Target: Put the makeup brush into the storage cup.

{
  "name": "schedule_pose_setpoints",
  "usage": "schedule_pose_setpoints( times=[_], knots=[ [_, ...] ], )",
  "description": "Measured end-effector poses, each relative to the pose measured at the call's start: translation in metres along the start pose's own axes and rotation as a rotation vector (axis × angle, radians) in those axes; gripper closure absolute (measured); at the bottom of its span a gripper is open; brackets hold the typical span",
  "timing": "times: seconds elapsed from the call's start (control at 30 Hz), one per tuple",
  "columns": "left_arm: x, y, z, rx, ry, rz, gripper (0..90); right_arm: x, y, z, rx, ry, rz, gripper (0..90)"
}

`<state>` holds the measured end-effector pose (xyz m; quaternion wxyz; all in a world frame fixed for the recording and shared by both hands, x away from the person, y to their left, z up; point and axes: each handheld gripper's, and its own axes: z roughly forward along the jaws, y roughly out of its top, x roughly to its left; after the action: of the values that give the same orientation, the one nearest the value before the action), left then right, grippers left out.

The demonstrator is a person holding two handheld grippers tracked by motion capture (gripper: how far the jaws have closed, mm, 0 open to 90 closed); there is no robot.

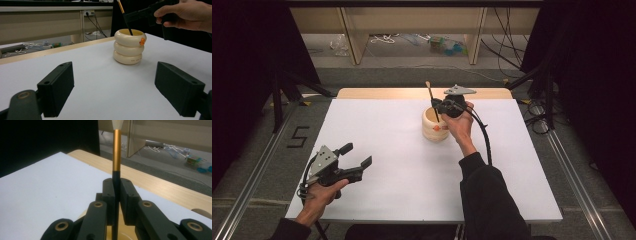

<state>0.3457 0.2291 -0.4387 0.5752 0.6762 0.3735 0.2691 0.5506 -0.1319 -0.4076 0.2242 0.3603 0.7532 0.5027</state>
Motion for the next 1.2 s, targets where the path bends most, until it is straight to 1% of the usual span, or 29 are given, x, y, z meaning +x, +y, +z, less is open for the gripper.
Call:
schedule_pose_setpoints(
  times=[0.1,0.17,0.2,0.3,0.33,0.37,0.4,0.47,0.5,0.57,0.6,0.63,0.67,0.7,0.83,0.87,0.9,0.93,1.0,1.03,1.13,1.2],
  knots=[
    [0.000,0.000,0.001,-0.009,-0.007,0.004,15.5,0.001,-0.001,0.000,0.028,-0.003,0.000,83.1],
    [0.000,0.000,0.000,-0.001,-0.002,0.001,15.5,0.001,-0.002,0.002,0.028,-0.010,0.001,83.1],
    [0.000,0.000,0.000,-0.001,-0.002,0.002,15.5,0.001,-0.002,0.002,0.030,-0.011,0.004,83.1],
    [0.000,0.000,0.000,-0.001,-0.001,-0.001,15.5,0.001,-0.003,0.003,0.056,-0.003,0.022,82.8],
    [0.000,0.000,0.000,-0.001,-0.001,0.000,15.5,0.001,-0.003,0.002,0.067,-0.014,0.023,82.6],
    [0.000,0.000,0.000,-0.001,-0.002,0.003,15.5,0.001,-0.004,0.002,0.075,-0.016,0.010,82.4],
    [0.000,0.000,0.000,-0.004,-0.004,0.004,15.5,0.001,-0.004,0.002,0.078,-0.019,-0.004,79.8],
    [0.000,0.000,0.000,0.000,-0.001,0.001,15.5,0.003,-0.003,0.000,0.095,-0.041,0.003,67.2],
    [0.000,0.000,0.000,0.001,-0.001,0.002,15.5,0.004,-0.002,-0.001,0.096,-0.052,-0.015,65.5],
    [0.000,0.000,0.000,-0.001,-0.002,0.001,15.5,0.004,0.000,-0.003,0.084,-0.066,-0.029,60.3],
    [0.000,0.000,0.001,-0.009,-0.006,0.003,15.5,0.004,0.001,-0.004,0.081,-0.080,-0.022,57.5],
    [0.000,0.000,0.000,-0.002,-0.001,0.004,15.5,0.003,0.002,-0.006,0.074,-0.079,-0.013,53.0],
    [0.000,0.000,0.000,-0.001,0.000,0.001,15.5,0.002,0.003,-0.008,0.073,-0.087,-0.003,49.9],
    [0.000,0.000,0.000,0.000,0.000,0.001,15.5,0.001,0.004,-0.009,0.060,-0.098,0.004,48.0],
    [0.000,0.000,0.000,0.000,-0.001,0.002,15.5,0.000,0.008,-0.019,0.043,-0.083,0.012,42.7],
    [0.000,0.000,0.000,0.000,0.000,0.002,15.5,-0.001,0.008,-0.022,0.027,-0.076,0.007,41.6],
    [0.000,0.000,0.000,0.001,0.000,0.001,15.5,0.000,0.009,-0.025,0.019,-0.072,0.021,39.7],
    [0.000,0.000,0.000,0.001,0.000,0.000,15.5,0.000,0.010,-0.027,0.013,-0.074,0.010,37.6],
    [0.000,0.000,0.000,0.001,0.000,0.003,15.5,0.000,0.010,-0.032,0.027,-0.066,0.019,34.6],
    [0.000,0.000,0.000,0.001,0.000,0.002,15.5,0.001,0.010,-0.035,0.023,-0.070,0.014,33.5],
    [0.000,0.000,0.000,0.002,0.000,-0.001,15.5,0.000,0.010,-0.042,0.006,-0.076,0.017,29.3],
    [0.000,0.000,0.000,0.001,0.000,-0.001,15.5,0.000,0.011,-0.046,0.010,-0.084,0.008,28.4]
  ],
)
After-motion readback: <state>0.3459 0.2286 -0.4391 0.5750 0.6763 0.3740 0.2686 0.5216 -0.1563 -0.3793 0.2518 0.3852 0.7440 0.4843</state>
